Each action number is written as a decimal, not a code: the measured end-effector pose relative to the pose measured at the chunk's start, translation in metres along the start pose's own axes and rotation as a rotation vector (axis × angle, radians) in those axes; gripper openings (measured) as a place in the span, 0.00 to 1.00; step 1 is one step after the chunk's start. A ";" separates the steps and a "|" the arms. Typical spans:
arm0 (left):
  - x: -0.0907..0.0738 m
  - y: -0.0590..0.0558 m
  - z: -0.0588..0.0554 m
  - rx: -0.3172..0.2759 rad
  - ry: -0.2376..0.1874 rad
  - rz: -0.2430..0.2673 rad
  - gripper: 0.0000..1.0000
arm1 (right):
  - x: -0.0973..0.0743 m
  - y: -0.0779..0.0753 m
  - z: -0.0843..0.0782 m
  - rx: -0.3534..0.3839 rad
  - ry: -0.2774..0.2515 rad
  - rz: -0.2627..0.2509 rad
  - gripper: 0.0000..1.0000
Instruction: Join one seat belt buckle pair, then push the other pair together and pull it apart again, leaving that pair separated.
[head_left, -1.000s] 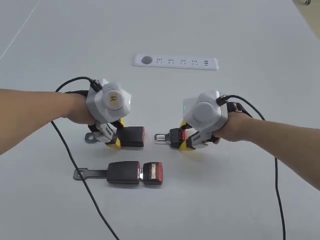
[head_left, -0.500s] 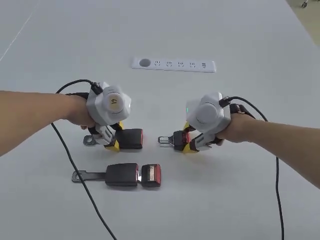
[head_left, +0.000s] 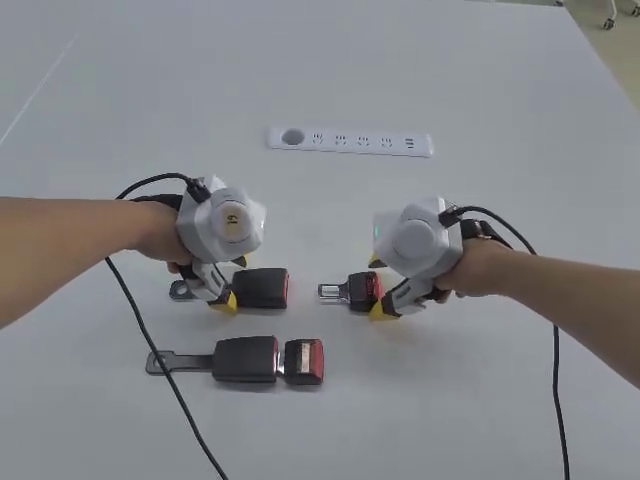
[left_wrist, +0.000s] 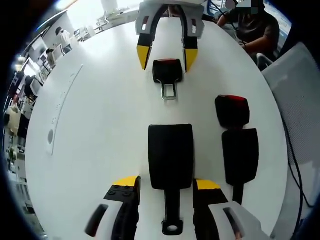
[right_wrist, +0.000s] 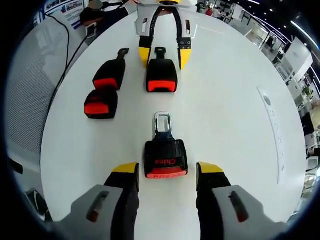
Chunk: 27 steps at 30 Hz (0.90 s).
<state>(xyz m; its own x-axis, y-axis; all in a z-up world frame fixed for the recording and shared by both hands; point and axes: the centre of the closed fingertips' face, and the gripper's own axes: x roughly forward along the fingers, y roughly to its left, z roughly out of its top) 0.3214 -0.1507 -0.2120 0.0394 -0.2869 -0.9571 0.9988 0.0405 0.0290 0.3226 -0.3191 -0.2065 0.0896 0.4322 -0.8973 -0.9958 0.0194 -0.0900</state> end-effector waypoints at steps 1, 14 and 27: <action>-0.001 0.000 -0.001 -0.004 0.001 0.005 0.42 | -0.001 0.000 -0.001 0.000 -0.001 -0.004 0.45; -0.024 -0.020 -0.026 -0.057 0.013 0.013 0.46 | -0.027 0.008 -0.010 -0.002 -0.005 -0.031 0.51; -0.044 -0.041 -0.043 -0.242 -0.161 0.070 0.54 | -0.045 0.017 -0.008 0.060 -0.095 -0.077 0.58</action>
<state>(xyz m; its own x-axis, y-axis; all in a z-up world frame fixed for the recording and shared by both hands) 0.2772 -0.0988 -0.1836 0.1316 -0.4225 -0.8968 0.9579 0.2869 0.0054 0.3016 -0.3453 -0.1716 0.1665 0.5110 -0.8433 -0.9857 0.1083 -0.1290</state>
